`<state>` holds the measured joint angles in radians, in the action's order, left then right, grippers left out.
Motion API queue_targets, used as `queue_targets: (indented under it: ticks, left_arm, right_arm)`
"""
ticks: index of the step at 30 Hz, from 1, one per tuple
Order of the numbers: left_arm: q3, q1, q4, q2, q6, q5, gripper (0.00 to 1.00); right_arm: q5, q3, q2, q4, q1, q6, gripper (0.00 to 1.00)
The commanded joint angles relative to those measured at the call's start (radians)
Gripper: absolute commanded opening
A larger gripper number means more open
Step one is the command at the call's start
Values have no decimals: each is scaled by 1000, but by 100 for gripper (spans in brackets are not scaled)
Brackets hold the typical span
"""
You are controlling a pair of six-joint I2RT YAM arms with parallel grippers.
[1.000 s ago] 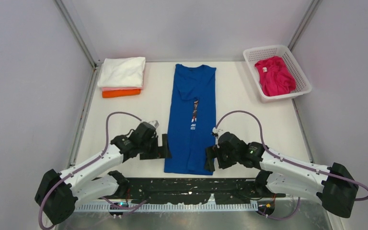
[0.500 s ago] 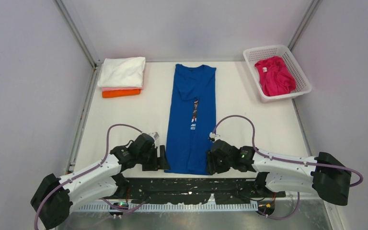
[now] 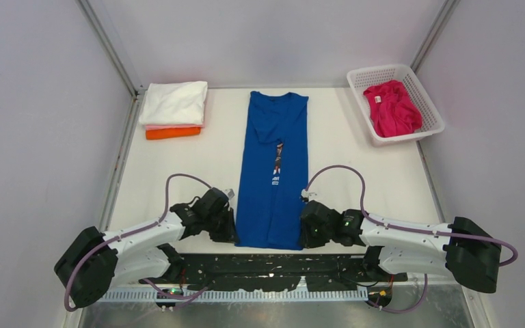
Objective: Fold and stack the t-shirts
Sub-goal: Grab the bottom of the folded rectangular tshirt with both arms, then fold the folded rectangular tshirt in 1/3 of the way
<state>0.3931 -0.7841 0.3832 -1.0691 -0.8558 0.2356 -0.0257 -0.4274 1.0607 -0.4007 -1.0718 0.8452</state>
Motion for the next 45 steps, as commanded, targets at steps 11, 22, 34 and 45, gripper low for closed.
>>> queue_targets:
  ticks: [11, 22, 34, 45]
  left_arm:
    - [-66, -18, 7, 122, -46, 11, 0]
    - [32, -26, -73, 196, -67, 1, 0]
    - [442, 101, -14, -201, -40, -90, 0]
    - [733, 281, 50, -471, 28, -57, 0]
  right_arm:
    - [81, 26, -102, -34, -12, -71, 5]
    - [-42, -107, -170, -37, -3, -121, 5]
    - [88, -281, 4, 48, 333, -263, 5]
    - [198, -478, 279, 99, 569, -323, 5]
